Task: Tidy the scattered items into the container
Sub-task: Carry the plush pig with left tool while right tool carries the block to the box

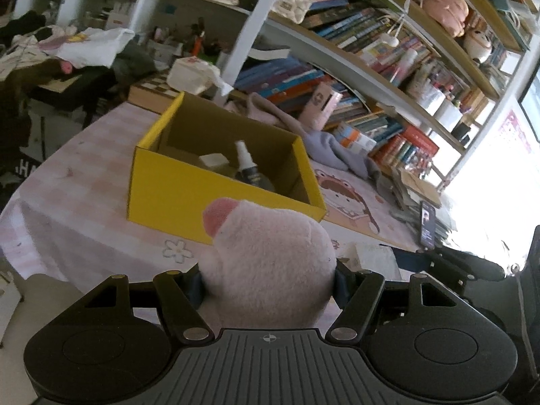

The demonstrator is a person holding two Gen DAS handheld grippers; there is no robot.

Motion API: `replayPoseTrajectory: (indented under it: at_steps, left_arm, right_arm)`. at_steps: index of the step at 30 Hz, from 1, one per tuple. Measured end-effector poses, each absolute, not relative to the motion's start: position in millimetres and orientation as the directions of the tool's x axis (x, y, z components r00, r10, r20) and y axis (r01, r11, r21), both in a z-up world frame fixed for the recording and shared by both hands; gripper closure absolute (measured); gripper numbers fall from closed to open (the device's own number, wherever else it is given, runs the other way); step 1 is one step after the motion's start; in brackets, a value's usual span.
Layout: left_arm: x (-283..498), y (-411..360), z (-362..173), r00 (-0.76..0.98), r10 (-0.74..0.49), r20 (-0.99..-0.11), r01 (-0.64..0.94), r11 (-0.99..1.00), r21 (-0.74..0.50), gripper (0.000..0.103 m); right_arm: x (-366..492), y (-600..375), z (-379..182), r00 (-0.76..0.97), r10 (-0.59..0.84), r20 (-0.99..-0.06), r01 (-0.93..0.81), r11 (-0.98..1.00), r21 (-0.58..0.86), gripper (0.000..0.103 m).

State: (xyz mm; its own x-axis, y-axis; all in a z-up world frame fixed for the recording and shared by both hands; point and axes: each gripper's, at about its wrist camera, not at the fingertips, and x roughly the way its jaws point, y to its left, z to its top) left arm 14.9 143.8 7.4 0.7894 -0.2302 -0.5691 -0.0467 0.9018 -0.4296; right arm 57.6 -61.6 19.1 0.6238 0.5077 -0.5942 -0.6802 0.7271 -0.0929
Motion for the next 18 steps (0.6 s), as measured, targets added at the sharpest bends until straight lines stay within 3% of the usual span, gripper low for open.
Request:
replayPoseTrajectory:
  at_steps: [18]
  left_arm:
    - [74, 162, 26, 0.836, -0.143, -0.530, -0.068, 0.931, -0.359, 0.034]
  right_arm:
    - [131, -32, 31, 0.613, 0.585, -0.531, -0.731, 0.676, -0.098, 0.041]
